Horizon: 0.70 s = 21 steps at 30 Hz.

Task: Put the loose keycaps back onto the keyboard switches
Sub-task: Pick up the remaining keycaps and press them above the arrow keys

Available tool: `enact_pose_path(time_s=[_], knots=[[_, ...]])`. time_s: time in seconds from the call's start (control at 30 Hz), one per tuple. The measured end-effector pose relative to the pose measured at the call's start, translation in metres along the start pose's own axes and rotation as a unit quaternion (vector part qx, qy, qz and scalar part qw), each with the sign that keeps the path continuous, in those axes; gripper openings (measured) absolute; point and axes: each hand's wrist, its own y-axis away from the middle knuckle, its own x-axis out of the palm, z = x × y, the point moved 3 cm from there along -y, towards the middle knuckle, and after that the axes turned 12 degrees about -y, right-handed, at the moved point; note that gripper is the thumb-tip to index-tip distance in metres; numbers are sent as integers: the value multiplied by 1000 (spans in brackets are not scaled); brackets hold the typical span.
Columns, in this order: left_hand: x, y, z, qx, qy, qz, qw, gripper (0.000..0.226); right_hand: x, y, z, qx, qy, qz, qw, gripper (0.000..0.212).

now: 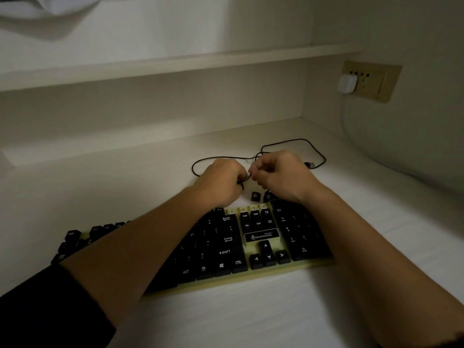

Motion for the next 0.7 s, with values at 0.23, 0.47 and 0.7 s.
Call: enact_pose_path(time_s=[0.23, 0.47, 0.7], knots=[[-31, 18, 6, 0, 98, 10, 995, 24, 2, 0, 2, 7, 3, 12, 1000, 12], [-45, 48, 9, 31, 124, 48, 991, 18, 9, 3, 10, -12, 22, 54, 998, 13], [-34, 61, 21, 28, 179, 66, 981, 9, 21, 6, 9, -6, 30, 111, 993, 17]])
